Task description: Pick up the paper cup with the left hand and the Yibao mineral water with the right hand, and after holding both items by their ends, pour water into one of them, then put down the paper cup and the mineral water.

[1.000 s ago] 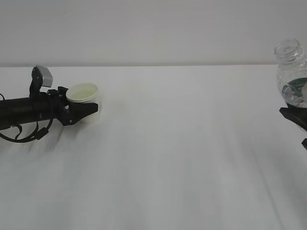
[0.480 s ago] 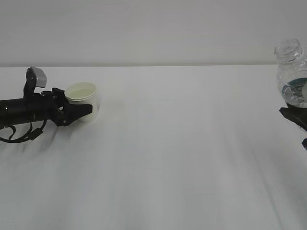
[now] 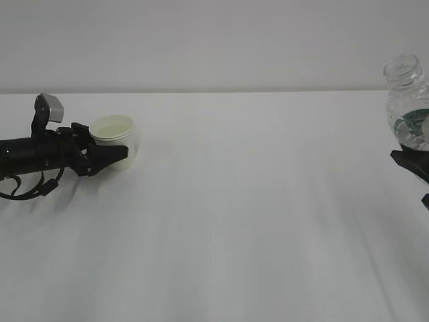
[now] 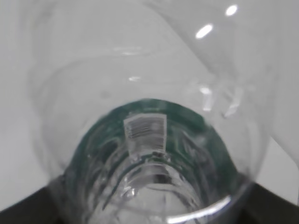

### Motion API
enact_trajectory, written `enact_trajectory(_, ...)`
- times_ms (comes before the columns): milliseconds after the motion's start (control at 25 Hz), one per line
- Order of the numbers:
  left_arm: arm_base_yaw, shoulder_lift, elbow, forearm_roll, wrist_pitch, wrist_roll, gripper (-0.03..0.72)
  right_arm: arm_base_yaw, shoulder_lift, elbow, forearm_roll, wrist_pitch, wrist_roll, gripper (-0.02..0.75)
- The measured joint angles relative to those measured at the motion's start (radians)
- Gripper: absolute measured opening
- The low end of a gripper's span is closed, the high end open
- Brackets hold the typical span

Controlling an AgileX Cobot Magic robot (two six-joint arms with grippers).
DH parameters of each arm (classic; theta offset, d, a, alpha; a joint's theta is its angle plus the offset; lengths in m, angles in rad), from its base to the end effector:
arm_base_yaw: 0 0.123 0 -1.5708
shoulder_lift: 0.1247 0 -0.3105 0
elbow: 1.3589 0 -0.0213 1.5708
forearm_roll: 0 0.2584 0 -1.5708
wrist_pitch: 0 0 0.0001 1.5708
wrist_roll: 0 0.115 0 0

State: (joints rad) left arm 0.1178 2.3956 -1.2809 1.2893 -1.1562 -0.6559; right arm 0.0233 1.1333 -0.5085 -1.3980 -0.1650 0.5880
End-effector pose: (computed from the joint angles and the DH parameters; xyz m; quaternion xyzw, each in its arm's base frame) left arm 0.4620 -0.0471 0.0689 0.3315 0.7048 -0.3344 0.5306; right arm 0.2359 0.0240 0.2491 -0.3845 0.7698 -0.1282 0.4931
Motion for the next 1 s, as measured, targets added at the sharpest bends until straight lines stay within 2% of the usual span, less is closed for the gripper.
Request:
enact_trajectory(160, 0.000, 0.000, 0.000, 0.001, 0.000, -0.009, 0.590, 0.000, 0.000, 0.000, 0.000, 0.000, 0.000, 0.455)
enact_trajectory(400, 0.002, 0.000, 0.000, 0.063, 0.000, -0.055, 0.654, 0.000, 0.000, 0.000, 0.000, 0.000, 0.000, 0.455)
enact_trajectory(600, 0.004, 0.000, 0.000, 0.079, 0.000, -0.072, 0.664, 0.000, 0.000, 0.000, 0.000, 0.000, 0.000, 0.455)
enact_trajectory(1000, 0.096, 0.000, 0.000, 0.133, -0.001, -0.086, 0.664, 0.000, 0.000, 0.000, 0.000, 0.000, 0.000, 0.455)
